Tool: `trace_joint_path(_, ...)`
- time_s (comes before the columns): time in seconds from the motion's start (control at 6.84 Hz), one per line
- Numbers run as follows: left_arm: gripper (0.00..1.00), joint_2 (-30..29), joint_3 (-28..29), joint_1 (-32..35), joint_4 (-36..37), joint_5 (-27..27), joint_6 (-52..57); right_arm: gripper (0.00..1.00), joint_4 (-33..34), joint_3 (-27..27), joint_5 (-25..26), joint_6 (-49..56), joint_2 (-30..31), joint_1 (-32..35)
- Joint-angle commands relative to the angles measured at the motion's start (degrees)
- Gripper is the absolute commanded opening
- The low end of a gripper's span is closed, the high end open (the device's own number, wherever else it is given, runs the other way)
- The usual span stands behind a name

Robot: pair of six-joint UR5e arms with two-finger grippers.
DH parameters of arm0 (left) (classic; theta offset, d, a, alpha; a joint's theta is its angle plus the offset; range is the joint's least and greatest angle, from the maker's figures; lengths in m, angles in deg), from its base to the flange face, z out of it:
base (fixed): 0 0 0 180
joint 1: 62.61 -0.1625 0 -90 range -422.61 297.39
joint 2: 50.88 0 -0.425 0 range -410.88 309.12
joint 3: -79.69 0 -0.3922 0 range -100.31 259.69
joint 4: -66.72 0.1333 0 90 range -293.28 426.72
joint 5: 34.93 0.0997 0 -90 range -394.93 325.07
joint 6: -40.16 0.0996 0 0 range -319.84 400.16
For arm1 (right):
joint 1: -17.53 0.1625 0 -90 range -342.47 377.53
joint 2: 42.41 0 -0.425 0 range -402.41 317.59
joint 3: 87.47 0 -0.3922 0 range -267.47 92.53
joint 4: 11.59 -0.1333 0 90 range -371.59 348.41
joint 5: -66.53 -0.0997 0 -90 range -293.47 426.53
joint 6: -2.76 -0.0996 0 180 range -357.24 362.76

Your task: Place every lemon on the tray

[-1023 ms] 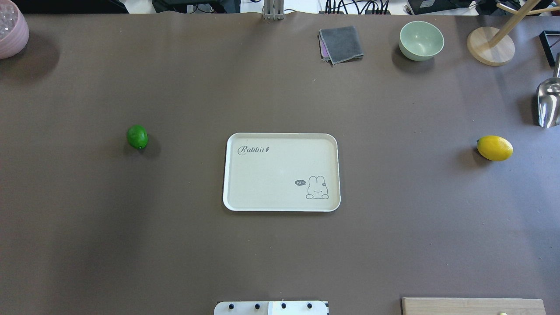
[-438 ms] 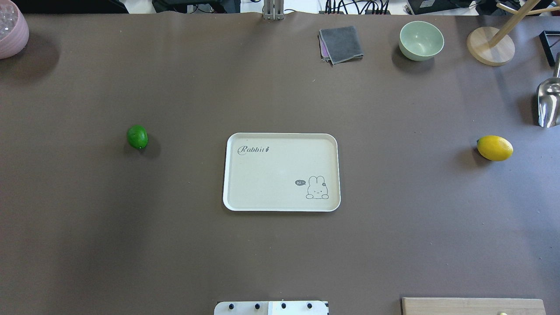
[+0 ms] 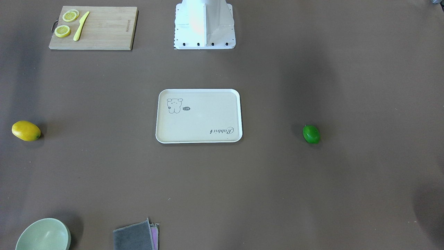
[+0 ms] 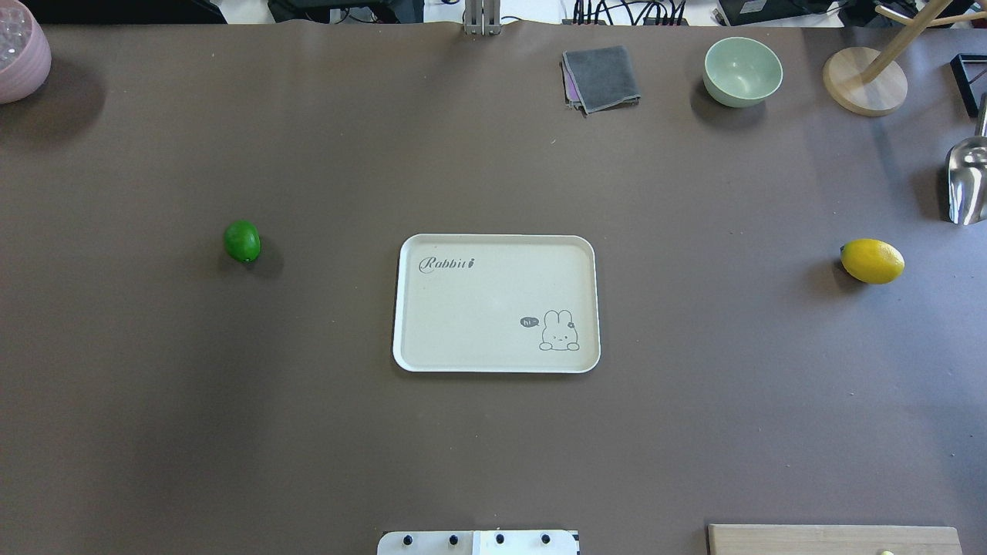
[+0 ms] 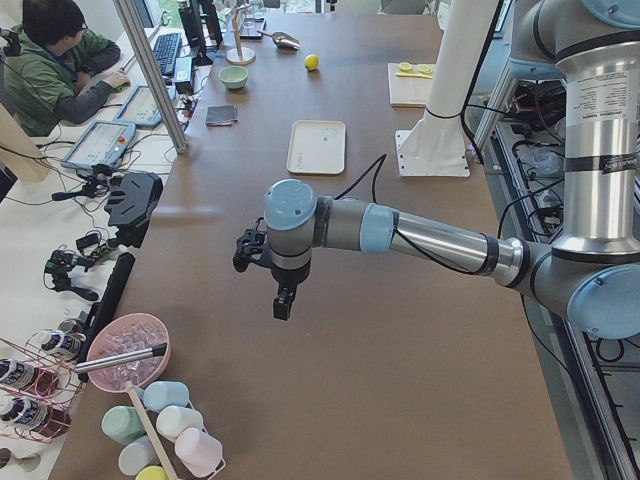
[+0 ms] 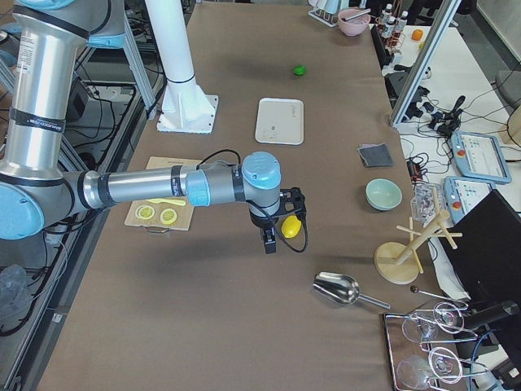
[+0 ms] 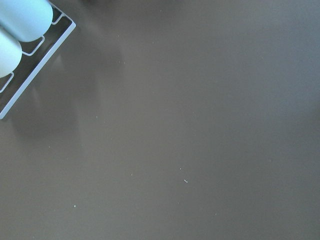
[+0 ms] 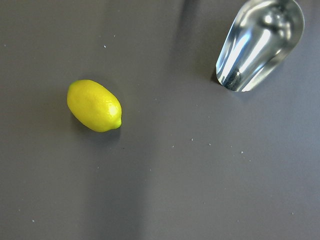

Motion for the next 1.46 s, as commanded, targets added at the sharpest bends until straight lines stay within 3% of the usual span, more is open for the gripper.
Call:
trace_joint_path(0.0,0.98,-0.8,2.8,-0.1,-15.6,0.4,0.0,1.00,-0.1,-1.8,0.5,-0.5,-3.2,1.1)
trace_joint_path(0.15,0.98,-1.4,6.2,0.0,-24.9,0.1,-1.2,1.00,-0.4,-1.3,0.6,-0.6,-5.6,2.9)
trace_joint_path(0.58,0.98,-1.7,9.3,-0.2,-37.4,0.0,-10.4,1.00,-2.6,-0.9,0.6,-2.7,-5.1,3.7)
trace_joint_path(0.88,0.98,-1.0,10.5,-3.3,-39.0,0.0,-11.1,1.00,-8.6,1.5,0.6,-3.1,-5.1,3.3)
trace_joint_path(1.32,0.98,-7.1,12.5,-16.9,-39.2,0.1,-17.9,1.00,-9.2,2.6,3.2,-17.1,-9.3,-6.7)
